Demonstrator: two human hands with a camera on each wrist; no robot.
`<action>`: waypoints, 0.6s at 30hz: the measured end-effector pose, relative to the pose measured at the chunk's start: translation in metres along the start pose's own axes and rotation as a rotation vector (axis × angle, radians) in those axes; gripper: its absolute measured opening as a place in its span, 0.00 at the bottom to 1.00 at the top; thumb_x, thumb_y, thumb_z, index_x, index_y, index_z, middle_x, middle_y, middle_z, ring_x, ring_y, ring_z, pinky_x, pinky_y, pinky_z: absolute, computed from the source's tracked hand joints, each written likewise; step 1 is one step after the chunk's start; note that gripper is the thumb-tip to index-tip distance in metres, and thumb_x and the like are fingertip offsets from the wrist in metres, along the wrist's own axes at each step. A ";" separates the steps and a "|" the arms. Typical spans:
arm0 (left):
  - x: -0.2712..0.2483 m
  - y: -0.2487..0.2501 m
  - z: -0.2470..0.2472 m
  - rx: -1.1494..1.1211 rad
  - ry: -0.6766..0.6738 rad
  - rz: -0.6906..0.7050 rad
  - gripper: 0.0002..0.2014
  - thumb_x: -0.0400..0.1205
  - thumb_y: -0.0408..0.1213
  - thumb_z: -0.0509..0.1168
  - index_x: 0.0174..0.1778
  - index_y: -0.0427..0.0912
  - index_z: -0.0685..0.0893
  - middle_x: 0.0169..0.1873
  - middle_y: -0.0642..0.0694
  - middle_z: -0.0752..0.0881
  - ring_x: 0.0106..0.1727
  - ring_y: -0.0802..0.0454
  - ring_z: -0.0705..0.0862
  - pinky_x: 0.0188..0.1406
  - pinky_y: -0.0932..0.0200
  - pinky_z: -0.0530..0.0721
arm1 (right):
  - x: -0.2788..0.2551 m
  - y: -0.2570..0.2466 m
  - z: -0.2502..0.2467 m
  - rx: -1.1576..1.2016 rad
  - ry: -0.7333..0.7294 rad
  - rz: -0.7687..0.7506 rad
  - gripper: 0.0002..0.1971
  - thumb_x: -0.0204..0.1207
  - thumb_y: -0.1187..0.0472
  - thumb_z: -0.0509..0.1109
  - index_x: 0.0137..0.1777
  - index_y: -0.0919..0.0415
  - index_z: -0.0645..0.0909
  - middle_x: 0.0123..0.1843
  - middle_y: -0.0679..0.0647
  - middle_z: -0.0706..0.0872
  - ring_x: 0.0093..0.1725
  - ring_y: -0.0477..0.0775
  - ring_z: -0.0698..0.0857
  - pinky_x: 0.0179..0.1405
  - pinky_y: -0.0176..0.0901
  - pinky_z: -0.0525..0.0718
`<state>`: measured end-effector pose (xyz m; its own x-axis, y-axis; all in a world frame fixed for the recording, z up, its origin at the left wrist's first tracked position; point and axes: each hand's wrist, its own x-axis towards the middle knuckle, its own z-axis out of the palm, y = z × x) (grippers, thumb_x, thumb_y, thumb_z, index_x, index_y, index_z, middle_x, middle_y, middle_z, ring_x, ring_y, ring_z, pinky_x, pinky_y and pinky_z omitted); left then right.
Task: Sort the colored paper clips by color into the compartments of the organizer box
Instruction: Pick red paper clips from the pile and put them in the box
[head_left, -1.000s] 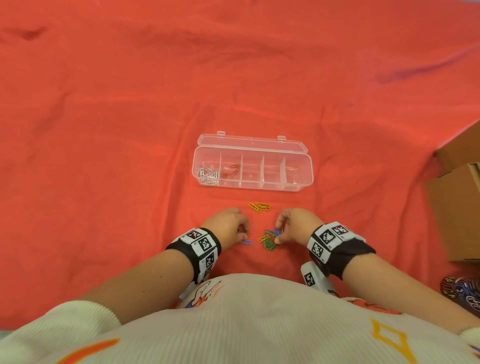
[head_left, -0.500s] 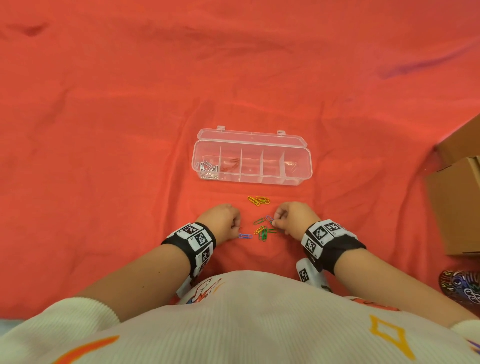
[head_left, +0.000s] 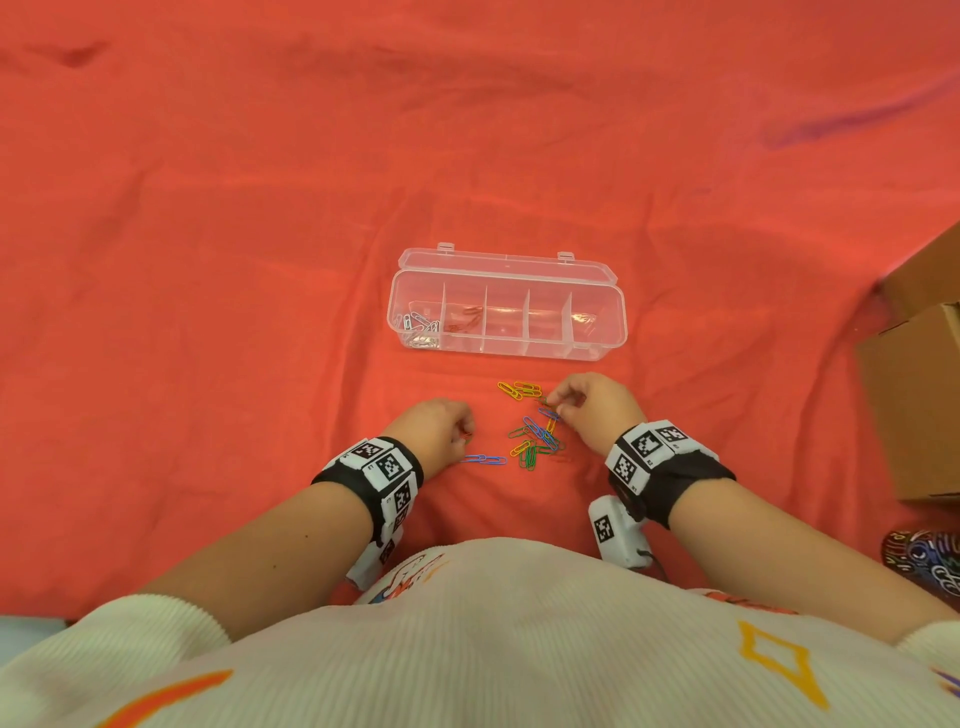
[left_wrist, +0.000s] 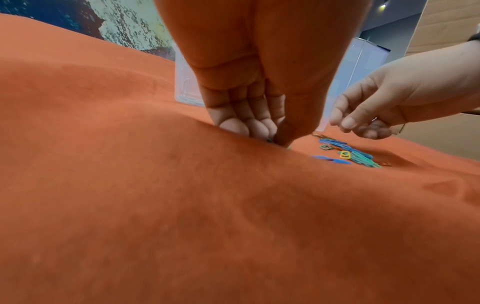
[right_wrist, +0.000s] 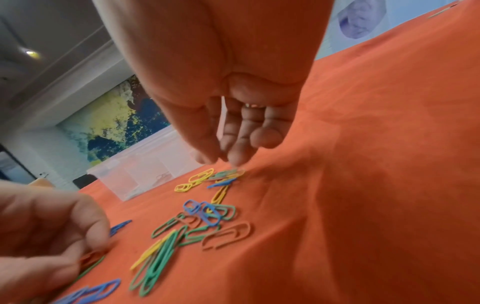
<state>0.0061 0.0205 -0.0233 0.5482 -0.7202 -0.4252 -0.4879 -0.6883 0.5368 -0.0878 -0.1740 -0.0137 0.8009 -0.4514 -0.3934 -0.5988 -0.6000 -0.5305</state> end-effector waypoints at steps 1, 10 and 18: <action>0.000 0.000 0.000 0.000 0.004 -0.004 0.10 0.74 0.29 0.63 0.50 0.37 0.83 0.46 0.40 0.89 0.51 0.43 0.84 0.50 0.59 0.74 | -0.002 -0.001 0.001 0.006 -0.015 -0.017 0.08 0.71 0.67 0.68 0.44 0.55 0.86 0.32 0.45 0.80 0.33 0.47 0.78 0.32 0.34 0.73; -0.006 0.002 -0.003 -0.003 -0.019 -0.051 0.08 0.75 0.30 0.63 0.48 0.36 0.84 0.47 0.38 0.88 0.51 0.41 0.84 0.51 0.56 0.78 | -0.014 -0.002 0.028 -0.193 -0.181 -0.104 0.08 0.68 0.58 0.75 0.46 0.57 0.83 0.42 0.48 0.75 0.42 0.49 0.76 0.47 0.44 0.76; -0.012 0.002 -0.005 -0.023 0.037 -0.044 0.04 0.73 0.33 0.66 0.41 0.39 0.84 0.40 0.43 0.85 0.42 0.46 0.82 0.46 0.57 0.78 | -0.015 -0.004 0.024 -0.208 -0.222 -0.092 0.04 0.70 0.63 0.71 0.40 0.64 0.85 0.33 0.48 0.77 0.39 0.51 0.79 0.45 0.43 0.78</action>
<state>0.0019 0.0283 -0.0138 0.5940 -0.6851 -0.4217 -0.4474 -0.7170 0.5346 -0.0974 -0.1486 -0.0235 0.8193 -0.2469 -0.5175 -0.4928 -0.7645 -0.4155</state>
